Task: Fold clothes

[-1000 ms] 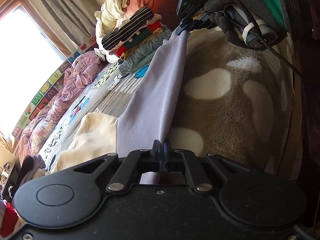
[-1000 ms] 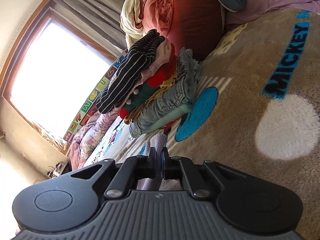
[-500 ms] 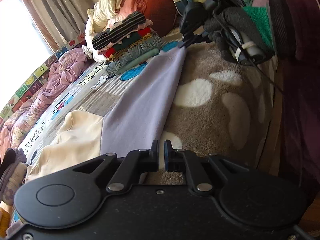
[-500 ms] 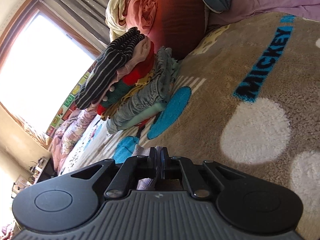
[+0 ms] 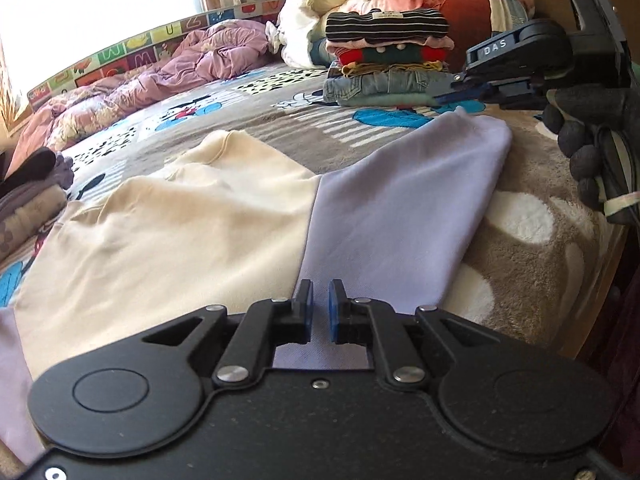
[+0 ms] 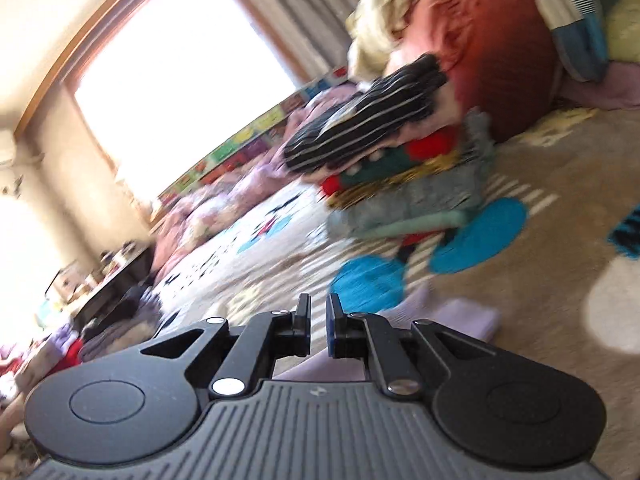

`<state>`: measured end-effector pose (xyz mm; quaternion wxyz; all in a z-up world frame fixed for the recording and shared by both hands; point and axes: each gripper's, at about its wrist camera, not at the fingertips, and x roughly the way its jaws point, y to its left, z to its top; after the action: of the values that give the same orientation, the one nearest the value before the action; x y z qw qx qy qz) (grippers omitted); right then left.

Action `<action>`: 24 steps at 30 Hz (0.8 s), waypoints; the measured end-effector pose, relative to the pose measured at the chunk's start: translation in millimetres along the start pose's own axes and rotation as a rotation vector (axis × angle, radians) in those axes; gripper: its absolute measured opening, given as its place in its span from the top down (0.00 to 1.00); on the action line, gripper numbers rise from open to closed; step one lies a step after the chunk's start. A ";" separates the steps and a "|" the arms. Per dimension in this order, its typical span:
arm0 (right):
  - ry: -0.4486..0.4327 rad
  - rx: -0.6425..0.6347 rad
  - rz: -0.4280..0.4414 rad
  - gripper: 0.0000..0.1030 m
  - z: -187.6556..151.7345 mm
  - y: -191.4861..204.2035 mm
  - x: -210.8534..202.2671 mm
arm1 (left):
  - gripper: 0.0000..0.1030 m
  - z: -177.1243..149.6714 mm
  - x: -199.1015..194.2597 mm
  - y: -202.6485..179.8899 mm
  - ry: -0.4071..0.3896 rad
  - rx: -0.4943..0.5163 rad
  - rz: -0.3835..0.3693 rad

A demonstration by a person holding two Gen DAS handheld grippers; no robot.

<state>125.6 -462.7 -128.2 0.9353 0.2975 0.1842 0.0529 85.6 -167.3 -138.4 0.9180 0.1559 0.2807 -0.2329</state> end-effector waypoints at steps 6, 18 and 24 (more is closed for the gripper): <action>0.279 -0.021 0.177 0.83 -30.3 63.0 63.3 | 0.94 -4.4 2.3 4.2 0.008 -0.008 -0.016; 0.165 0.153 -0.055 0.66 0.9 -17.1 48.3 | 0.91 -5.0 6.7 15.8 0.021 -0.044 -0.065; -0.013 0.311 -0.148 0.69 16.1 -71.5 27.5 | 0.90 -5.1 6.7 17.3 0.025 -0.049 -0.070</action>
<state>156.4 -524.0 -165.8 0.8804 0.4247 0.2054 -0.0475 97.1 -152.9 -143.7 0.9092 0.1264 0.3029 -0.2562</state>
